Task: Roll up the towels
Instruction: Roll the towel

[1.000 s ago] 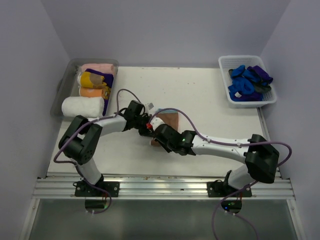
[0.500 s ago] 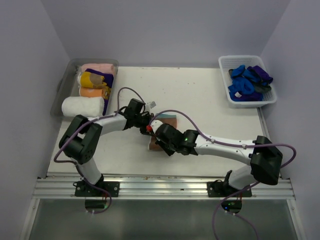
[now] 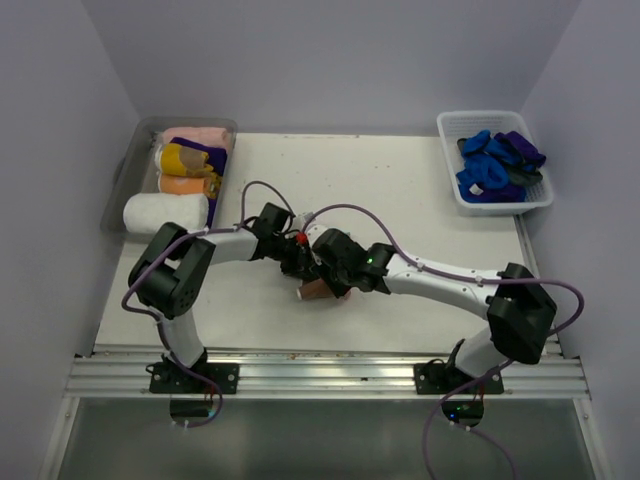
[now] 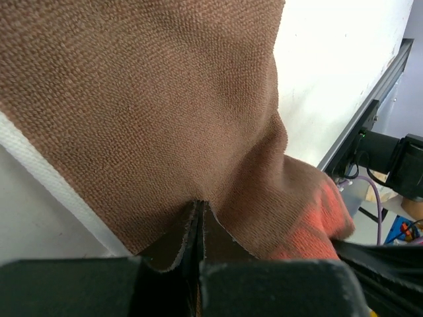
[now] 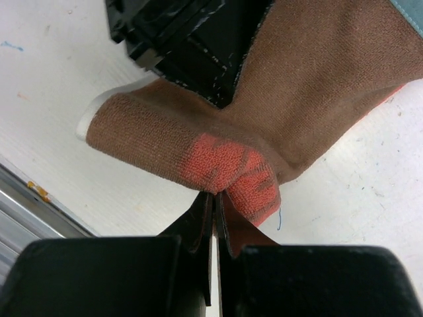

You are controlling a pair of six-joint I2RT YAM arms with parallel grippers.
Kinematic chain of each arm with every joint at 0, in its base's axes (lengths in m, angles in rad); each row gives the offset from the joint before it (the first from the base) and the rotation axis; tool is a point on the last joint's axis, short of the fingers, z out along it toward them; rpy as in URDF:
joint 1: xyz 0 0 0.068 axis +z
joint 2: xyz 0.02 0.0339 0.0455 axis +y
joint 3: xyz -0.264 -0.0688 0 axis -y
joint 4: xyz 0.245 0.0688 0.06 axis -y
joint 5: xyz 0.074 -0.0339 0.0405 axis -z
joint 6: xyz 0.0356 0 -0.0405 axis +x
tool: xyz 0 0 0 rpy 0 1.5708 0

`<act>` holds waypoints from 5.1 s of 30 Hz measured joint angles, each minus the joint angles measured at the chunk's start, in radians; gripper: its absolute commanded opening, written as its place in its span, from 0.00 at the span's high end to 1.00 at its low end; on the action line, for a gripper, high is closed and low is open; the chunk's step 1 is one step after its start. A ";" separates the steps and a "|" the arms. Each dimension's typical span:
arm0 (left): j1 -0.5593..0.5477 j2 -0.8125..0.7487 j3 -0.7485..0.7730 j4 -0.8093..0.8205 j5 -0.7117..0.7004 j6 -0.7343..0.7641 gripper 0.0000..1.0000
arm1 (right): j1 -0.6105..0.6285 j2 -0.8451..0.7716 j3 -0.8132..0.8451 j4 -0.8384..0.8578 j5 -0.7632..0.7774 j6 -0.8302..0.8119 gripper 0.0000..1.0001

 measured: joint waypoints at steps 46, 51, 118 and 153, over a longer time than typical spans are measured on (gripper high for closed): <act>0.062 -0.522 -0.142 -0.057 -0.081 -0.035 1.00 | -0.209 0.253 0.084 0.044 -0.200 0.039 1.00; 0.008 -0.450 -0.182 0.025 -0.020 -0.039 1.00 | -0.213 0.253 0.084 0.045 -0.208 0.043 1.00; 0.011 -0.164 -0.057 0.037 -0.077 -0.047 1.00 | -0.206 0.061 -0.001 0.064 -0.010 0.116 0.95; 0.011 0.004 0.047 0.017 -0.047 -0.003 1.00 | -0.013 -0.121 -0.212 0.061 0.191 0.310 0.71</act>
